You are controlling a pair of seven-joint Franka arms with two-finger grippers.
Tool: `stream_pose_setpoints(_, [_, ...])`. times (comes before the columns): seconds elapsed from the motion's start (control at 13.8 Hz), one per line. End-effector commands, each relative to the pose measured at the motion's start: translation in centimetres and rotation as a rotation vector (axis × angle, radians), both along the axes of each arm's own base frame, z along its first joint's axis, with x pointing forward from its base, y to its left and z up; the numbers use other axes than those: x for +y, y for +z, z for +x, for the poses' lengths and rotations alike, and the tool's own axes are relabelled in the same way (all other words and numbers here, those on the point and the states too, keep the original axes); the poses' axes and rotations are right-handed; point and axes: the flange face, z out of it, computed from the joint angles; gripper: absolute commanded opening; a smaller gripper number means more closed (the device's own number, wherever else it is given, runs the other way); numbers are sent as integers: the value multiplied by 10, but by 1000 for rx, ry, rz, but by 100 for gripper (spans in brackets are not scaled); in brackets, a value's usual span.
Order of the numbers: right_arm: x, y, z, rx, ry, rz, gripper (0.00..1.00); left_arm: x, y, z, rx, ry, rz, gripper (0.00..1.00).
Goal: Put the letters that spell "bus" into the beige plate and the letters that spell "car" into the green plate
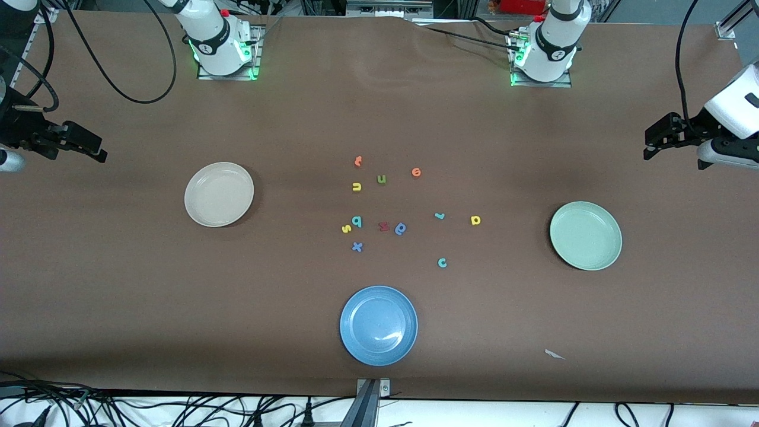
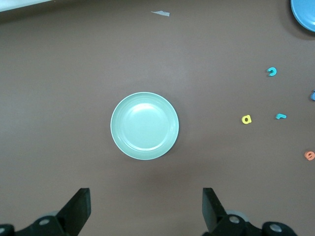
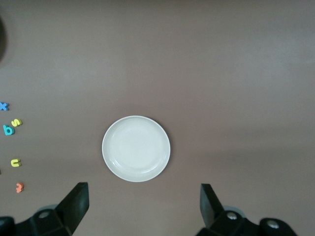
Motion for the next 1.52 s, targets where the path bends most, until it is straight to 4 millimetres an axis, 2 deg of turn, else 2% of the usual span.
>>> stream_pose_setpoints(0.0, [-2,3,-1,13,-4,-12,100,2,6,-3,1,-17,-11,100])
stream_pose_setpoints(0.87, [0,-12,2,58,8,0,100,2,7,-3,-1,-18,-11,100])
stream_pose_setpoints(1.23, [3,-12,7,55,16,-8,100,2,7,-3,-1,-18,-11,100])
stream_pose_setpoints(1.45, [6,-20,10,71,11,-9,100,2,7,-3,-1,-18,-11,100])
